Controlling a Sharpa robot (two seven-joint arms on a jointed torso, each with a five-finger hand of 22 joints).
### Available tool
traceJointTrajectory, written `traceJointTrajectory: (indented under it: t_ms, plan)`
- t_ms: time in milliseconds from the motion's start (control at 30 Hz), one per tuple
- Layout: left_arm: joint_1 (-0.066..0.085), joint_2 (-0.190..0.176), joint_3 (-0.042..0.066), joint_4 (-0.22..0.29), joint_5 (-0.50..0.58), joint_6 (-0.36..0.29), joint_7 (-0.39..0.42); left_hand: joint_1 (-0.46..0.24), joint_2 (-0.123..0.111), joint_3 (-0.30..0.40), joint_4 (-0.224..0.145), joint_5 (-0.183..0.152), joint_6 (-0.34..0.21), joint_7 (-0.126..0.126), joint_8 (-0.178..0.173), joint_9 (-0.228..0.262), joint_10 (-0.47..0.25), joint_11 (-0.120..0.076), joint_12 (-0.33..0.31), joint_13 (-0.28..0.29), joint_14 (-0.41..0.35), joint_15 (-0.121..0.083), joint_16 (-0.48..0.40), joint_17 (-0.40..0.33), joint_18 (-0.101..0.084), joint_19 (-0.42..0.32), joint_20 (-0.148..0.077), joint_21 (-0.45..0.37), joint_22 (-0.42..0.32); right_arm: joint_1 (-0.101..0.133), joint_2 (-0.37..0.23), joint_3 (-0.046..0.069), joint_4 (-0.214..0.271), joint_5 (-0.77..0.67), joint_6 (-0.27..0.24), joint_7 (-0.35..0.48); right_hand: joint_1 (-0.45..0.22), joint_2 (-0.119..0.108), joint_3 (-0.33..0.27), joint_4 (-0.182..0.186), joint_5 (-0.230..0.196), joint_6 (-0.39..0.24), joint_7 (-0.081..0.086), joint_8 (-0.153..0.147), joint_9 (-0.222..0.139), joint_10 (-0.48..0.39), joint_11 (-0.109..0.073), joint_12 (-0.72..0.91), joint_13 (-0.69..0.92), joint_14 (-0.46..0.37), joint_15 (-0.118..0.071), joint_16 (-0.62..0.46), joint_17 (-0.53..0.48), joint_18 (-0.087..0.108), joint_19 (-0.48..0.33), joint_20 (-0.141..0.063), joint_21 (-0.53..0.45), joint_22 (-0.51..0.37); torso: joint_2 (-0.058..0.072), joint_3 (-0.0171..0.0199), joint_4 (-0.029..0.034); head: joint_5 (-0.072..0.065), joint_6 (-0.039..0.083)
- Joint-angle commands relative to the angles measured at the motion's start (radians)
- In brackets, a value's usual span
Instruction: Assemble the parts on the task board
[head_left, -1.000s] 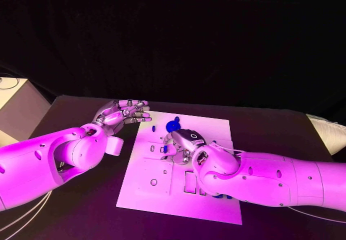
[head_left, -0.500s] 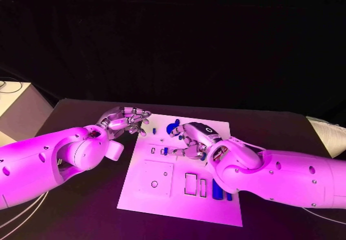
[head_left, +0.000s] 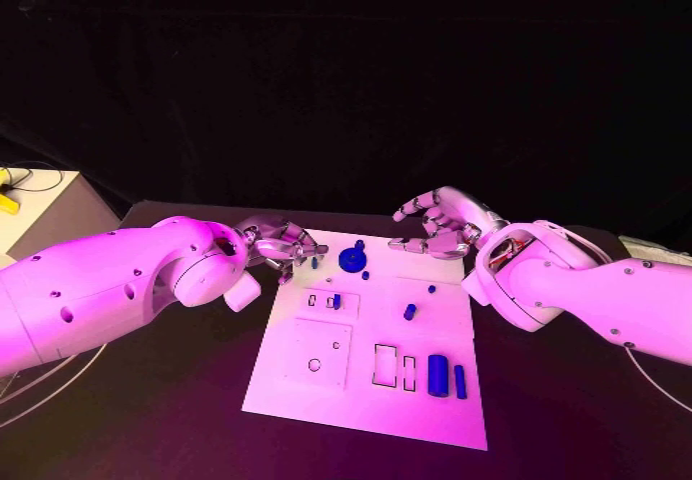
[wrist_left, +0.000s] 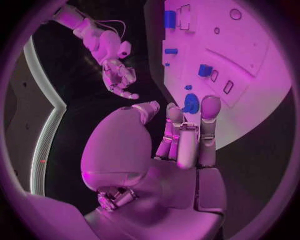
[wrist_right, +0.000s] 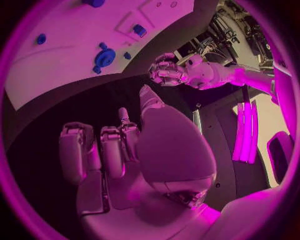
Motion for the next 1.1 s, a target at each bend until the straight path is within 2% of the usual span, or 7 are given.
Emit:
traceJointTrajectory:
  t_ms: [33,200,300,433,567,767,1100]
  plan:
    - [0.012,0.039,-0.006,-0.031,-0.210,0.144,-0.185,-0.033,0.000,-0.004,0.008,0.000,-0.010,-0.003,0.012,0.009,0.004,0.000,0.006,0.002,0.026,-0.005,0.005,0.045,-0.014,0.003,0.000,0.009,0.008,0.008,-0.005,0.000,-0.034,0.120,0.041,0.040,0.008,-0.001,0.007,0.001,0.007,0.006,-0.003,-0.004,-0.001,-0.010,0.000,-0.007,0.114,0.106,0.003,0.004,0.263,0.019,0.046,0.005,-0.010,0.171,-0.008,0.0063,-0.0036,0.005,-0.007]
    - [0.023,0.087,-0.015,-0.067,-0.291,0.203,-0.228,-0.061,0.000,-0.008,0.008,-0.002,-0.009,-0.007,0.029,0.023,0.018,-0.003,0.022,0.022,0.027,-0.006,0.006,0.047,-0.015,0.004,-0.001,0.020,0.020,0.013,-0.005,0.000,-0.063,0.139,0.045,0.038,0.008,0.001,0.008,0.002,0.012,0.005,-0.002,-0.005,-0.002,-0.010,0.000,-0.007,0.113,0.106,0.003,0.003,0.262,0.019,0.046,0.005,-0.012,0.170,-0.012,0.0082,-0.0025,0.009,-0.014]
    - [0.030,0.118,-0.022,-0.092,-0.334,0.239,-0.245,-0.081,0.000,-0.011,0.007,-0.001,0.000,-0.022,0.079,0.067,0.053,-0.014,0.058,0.071,0.029,-0.016,0.007,0.050,-0.016,0.003,-0.007,0.033,0.033,0.015,-0.002,0.000,-0.076,0.144,0.049,0.036,0.007,0.002,0.008,0.002,0.014,0.005,-0.002,-0.006,-0.002,-0.010,0.000,-0.007,0.113,0.106,0.003,0.003,0.262,0.019,0.046,0.005,-0.013,0.169,-0.011,0.0085,-0.0015,0.009,-0.016]
    - [0.038,0.153,-0.032,-0.123,-0.379,0.282,-0.260,-0.101,-0.001,-0.011,0.008,-0.002,-0.005,-0.031,0.117,0.109,0.063,-0.023,0.072,0.087,0.032,-0.023,0.009,0.056,-0.019,0.005,-0.014,0.045,0.047,0.016,0.002,0.000,-0.085,0.147,0.052,0.032,0.007,0.003,0.008,0.002,0.017,0.005,-0.002,-0.006,-0.002,-0.011,0.000,-0.008,0.112,0.106,0.003,0.003,0.262,0.020,0.045,0.004,-0.013,0.169,-0.009,0.0078,-0.0010,0.011,-0.018]
    - [0.040,0.179,-0.038,-0.146,-0.401,0.301,-0.267,-0.119,-0.004,-0.016,0.009,-0.004,-0.013,-0.031,0.125,0.124,0.060,-0.023,0.072,0.085,0.036,-0.024,0.013,0.067,-0.021,0.008,-0.015,0.052,0.056,0.016,0.003,0.000,-0.089,0.148,0.054,0.029,0.005,0.004,0.009,0.002,0.019,0.004,-0.002,-0.007,-0.002,-0.012,0.000,-0.008,0.112,0.106,0.003,0.003,0.262,0.020,0.045,0.004,-0.014,0.169,-0.008,0.0064,-0.0001,0.010,-0.021]
    - [0.042,0.209,-0.044,-0.163,-0.414,0.322,-0.272,-0.137,-0.005,-0.023,0.009,-0.005,-0.021,-0.030,0.128,0.134,0.055,-0.022,0.071,0.081,0.037,-0.023,0.014,0.068,-0.021,0.009,-0.015,0.056,0.060,0.016,0.007,0.000,-0.092,0.148,0.057,0.023,0.004,0.005,0.009,0.003,0.021,0.003,-0.001,-0.008,-0.003,-0.011,0.000,-0.008,0.112,0.106,0.003,0.003,0.262,0.020,0.045,0.005,-0.014,0.169,-0.005,0.0064,-0.0049,0.010,-0.023]
    - [0.042,0.240,-0.051,-0.185,-0.430,0.391,-0.280,-0.161,-0.003,-0.033,0.009,-0.008,-0.039,-0.024,0.119,0.144,0.028,-0.017,0.055,0.053,0.035,-0.020,0.013,0.068,-0.024,0.011,-0.013,0.063,0.070,0.016,0.008,0.000,-0.093,0.149,0.059,0.017,0.001,0.006,0.009,0.003,0.025,0.000,-0.001,-0.010,-0.003,-0.015,0.001,-0.012,0.109,0.105,0.003,0.001,0.259,0.021,0.043,0.005,-0.020,0.165,-0.005,0.0044,-0.0022,0.003,-0.029]
